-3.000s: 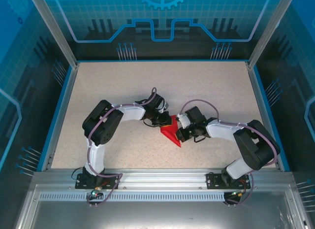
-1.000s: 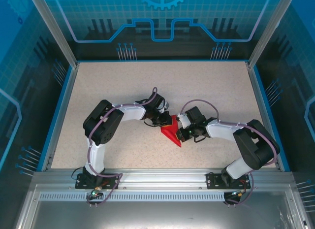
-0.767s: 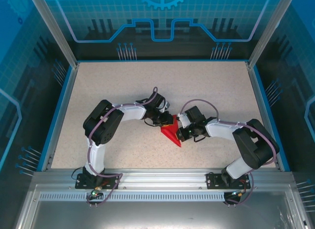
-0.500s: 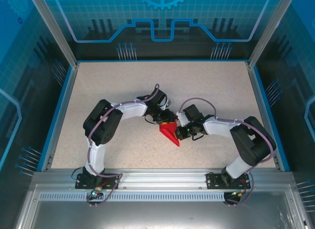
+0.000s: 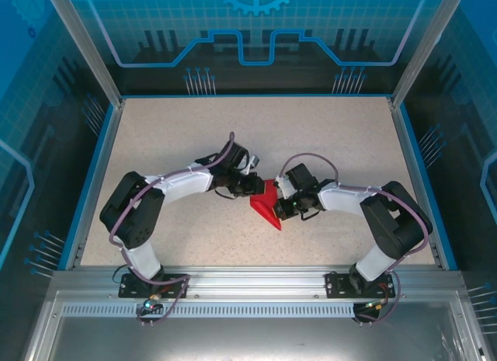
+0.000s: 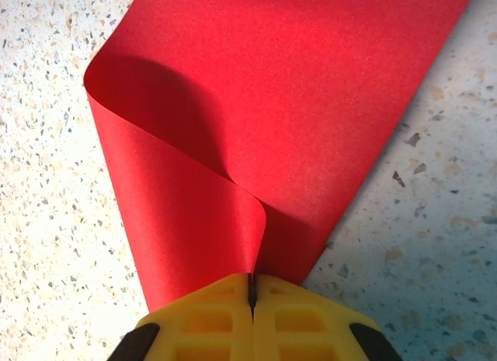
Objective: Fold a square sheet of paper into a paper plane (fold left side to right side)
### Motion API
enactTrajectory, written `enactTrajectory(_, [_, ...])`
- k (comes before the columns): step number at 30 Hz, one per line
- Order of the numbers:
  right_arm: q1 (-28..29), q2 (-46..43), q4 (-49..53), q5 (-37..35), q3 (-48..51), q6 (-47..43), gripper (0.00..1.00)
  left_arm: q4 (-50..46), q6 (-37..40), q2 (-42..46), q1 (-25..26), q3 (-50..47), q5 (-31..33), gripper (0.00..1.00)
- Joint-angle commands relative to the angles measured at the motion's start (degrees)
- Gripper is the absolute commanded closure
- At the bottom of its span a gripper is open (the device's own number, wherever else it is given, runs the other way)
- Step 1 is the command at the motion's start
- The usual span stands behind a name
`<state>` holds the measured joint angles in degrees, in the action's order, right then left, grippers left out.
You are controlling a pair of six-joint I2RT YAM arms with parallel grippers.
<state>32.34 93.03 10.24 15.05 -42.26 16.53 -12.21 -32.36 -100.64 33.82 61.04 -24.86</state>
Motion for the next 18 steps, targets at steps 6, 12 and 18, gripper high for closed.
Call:
enactTrajectory(6, [1.32, 3.46, 5.26, -2.67, 0.16, 0.25, 1.00, 13.19, -6.81, -3.95, 1.35, -6.79, -7.46, 0.82])
enactTrajectory(12, [1.35, 3.89, 5.40, -2.80, 0.03, 0.08, 1.00, 14.86, -7.63, -5.88, 1.88, -6.63, -7.67, 0.82])
enactTrajectory(18, [1.49, 4.42, 5.66, -2.92, -0.28, -0.01, 1.00, 14.14, -7.63, -6.32, 2.02, -6.54, -6.63, 0.82])
